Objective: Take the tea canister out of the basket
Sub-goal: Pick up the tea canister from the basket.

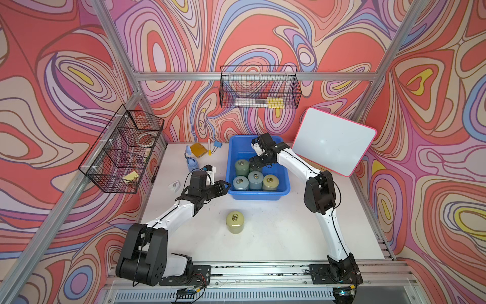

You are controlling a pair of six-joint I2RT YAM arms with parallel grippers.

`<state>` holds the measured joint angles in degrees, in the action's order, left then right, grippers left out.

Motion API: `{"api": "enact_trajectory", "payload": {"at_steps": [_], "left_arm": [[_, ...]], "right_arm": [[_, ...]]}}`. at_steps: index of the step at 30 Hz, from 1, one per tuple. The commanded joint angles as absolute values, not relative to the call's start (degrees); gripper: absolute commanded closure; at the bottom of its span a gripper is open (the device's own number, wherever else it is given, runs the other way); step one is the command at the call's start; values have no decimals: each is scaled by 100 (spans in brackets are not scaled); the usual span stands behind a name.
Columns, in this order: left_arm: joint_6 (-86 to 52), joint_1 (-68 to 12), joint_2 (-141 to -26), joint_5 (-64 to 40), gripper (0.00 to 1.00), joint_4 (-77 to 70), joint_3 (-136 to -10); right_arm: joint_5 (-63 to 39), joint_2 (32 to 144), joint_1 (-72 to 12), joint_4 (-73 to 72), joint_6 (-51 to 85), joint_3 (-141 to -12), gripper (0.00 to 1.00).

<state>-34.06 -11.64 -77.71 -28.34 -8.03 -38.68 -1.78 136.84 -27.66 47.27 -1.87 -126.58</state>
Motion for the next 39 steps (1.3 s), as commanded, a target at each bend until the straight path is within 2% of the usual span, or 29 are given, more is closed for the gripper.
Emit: {"api": "enact_trajectory", "payload": {"at_steps": [1,19,31,35,39], "left_arm": [[-3309,-1132,-7735,-2819,57,-709,-3823],[-3313,-1135,-7734,-2834,57,-704,-3823],[-3305,-1137,-7735,-2830,57,-703,-3823],[-3308,-1134,-7737,-2830,58,-704,-3831],[-3310,-1136,-7743,-2839,57,-703,-3823]], "right_arm": [[-204,13907,-2698,4607,-112,-12779,9],[-404,14038,-2580,3995,118,-12457,18],[-457,14158,-2575,3803,177,-12513,11],[-475,14203,-2576,3785,185,-12576,13],[-462,14176,-2584,3758,192,-12542,20]]}}
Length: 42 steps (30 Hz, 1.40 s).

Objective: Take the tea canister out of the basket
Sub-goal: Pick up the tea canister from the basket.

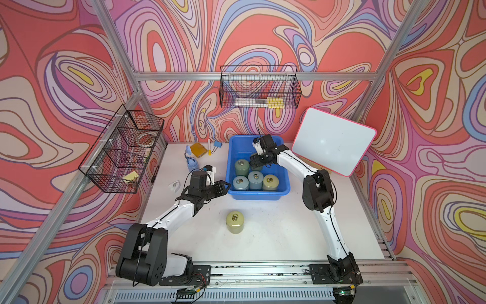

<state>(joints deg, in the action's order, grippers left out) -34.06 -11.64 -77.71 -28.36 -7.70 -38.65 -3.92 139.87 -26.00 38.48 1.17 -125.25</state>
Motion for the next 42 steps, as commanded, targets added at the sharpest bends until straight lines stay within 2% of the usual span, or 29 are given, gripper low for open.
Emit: {"api": "enact_trajectory", "payload": {"at_steps": [1,9,34,39,42], "left_arm": [[-3309,-1134,-7737,-2838,57,-704,-3828],[-3296,-1134,-7726,-2816,58,-694,-3815],[-3329,-1131,-7553,-2732,57,-762,-3732],[-3401,-1135,-7396,-2777,44,-883,-3645],[-3443,-1129,-7247,-2811,31,-970,-3584]], "right_arm": [[-453,14140,-2580,3729,185,-12504,21],[-258,13575,-2576,3404,202,-11999,39],[-128,11388,-2587,3472,158,-11025,41],[-231,10669,-2670,3468,219,-10468,41],[-205,10203,-2791,3514,211,-10118,42]]}}
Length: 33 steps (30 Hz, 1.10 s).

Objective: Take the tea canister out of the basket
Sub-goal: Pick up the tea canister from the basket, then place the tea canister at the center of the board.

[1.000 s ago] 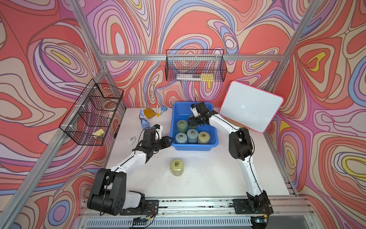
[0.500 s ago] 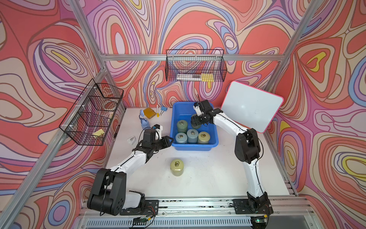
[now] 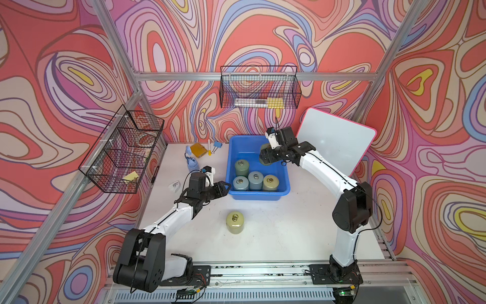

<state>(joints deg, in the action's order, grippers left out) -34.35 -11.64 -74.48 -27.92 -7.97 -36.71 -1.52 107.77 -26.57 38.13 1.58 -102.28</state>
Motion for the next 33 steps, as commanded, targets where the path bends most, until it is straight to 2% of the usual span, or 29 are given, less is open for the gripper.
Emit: {"api": "enact_trajectory", "payload": {"at_steps": [1,5,12,21,27,33], "left_arm": [[-3441,-1134,-7191,-2806,27,-998,-3559],[-3440,-1133,-6968,-2770,20,-1046,-3477],[-3440,-1132,-6467,-2534,18,-975,-3320],[-3226,-1133,-5559,-1425,14,-386,-3124],[-3119,-1136,-5162,-1010,11,-259,-3015],[-3076,-1129,-4993,-661,2,-172,-3015]], "right_arm": [[-187,10027,-2848,3548,225,-9991,42],[-49,9375,-3138,3594,279,-9452,42],[307,8298,-3935,3665,569,-8466,42],[274,7183,-4801,3613,979,-7295,42],[220,6758,-5438,3551,1153,-6600,43],[305,6677,-6241,3279,1360,-6126,43]]}}
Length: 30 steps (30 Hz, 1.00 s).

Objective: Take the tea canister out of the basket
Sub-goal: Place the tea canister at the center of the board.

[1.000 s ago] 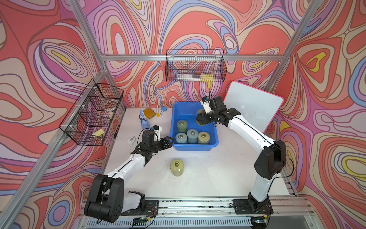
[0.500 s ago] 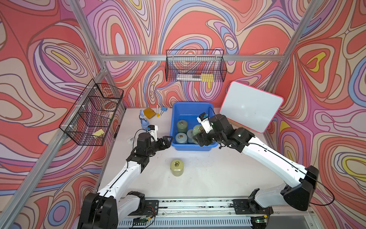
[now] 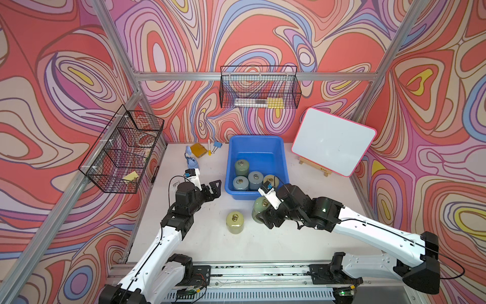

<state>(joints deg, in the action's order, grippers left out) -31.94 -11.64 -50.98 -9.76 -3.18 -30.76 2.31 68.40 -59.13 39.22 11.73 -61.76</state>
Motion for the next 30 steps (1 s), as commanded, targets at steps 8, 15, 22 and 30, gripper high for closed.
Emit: {"api": "enact_trajectory", "payload": {"at_steps": [8,15,22,30], "left_arm": [[-3067,-1134,-4796,-310,1,-59,-2756],[-3103,-1134,-4428,157,1,106,-2639],[-3120,-1131,-4184,389,1,167,-2551],[-3123,-1134,-4184,387,1,176,-2557]], "right_arm": [[742,7334,-7335,2983,1675,-6038,42],[906,8099,-7853,2490,1936,-6045,42],[905,8719,-8057,2017,2075,-6055,42],[870,9193,-8077,1724,2127,-6056,42]]}}
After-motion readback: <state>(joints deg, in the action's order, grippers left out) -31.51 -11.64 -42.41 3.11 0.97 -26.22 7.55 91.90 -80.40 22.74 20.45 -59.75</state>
